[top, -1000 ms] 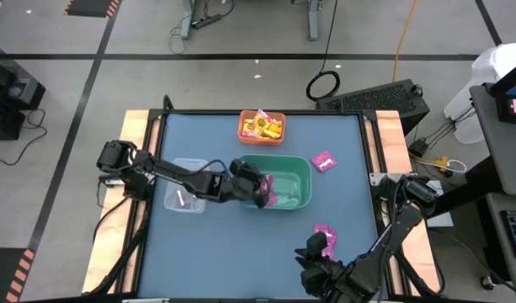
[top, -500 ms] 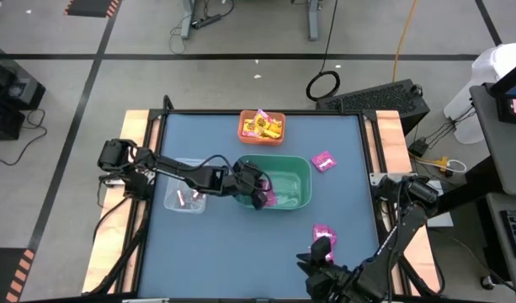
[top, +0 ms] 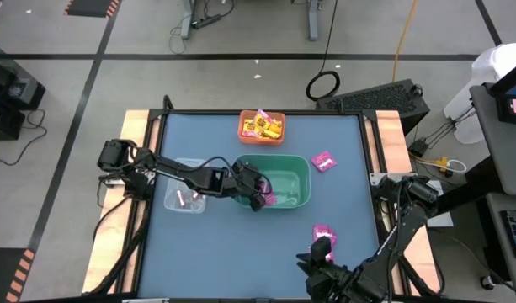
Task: Sort candy
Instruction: Put the purple candy into the green bin
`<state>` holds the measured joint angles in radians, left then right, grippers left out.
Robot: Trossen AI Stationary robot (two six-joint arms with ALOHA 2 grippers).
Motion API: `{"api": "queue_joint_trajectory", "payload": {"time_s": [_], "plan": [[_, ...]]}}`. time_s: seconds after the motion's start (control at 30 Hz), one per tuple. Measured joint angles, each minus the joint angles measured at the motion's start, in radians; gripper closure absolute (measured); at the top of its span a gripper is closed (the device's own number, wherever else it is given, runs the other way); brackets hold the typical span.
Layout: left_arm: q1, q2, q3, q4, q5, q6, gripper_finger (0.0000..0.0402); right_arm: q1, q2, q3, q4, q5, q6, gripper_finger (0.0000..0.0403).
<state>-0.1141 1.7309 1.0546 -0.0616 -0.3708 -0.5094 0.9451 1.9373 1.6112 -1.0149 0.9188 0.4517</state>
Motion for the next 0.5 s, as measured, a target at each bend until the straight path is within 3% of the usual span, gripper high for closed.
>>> {"api": "queue_joint_trajectory", "payload": {"time_s": [0.27,0.5], "plan": [[-0.002,-0.007,0.000,-0.003,-0.007,0.023,0.0303,0.000,0.000,0.000,0.000,-0.005,0.009,0.0287],[-0.006,-0.101,0.000,-0.032,0.101,0.018,0.0290,0.009,0.000,0.000,-0.002,-0.050,0.045,0.0287]]}}
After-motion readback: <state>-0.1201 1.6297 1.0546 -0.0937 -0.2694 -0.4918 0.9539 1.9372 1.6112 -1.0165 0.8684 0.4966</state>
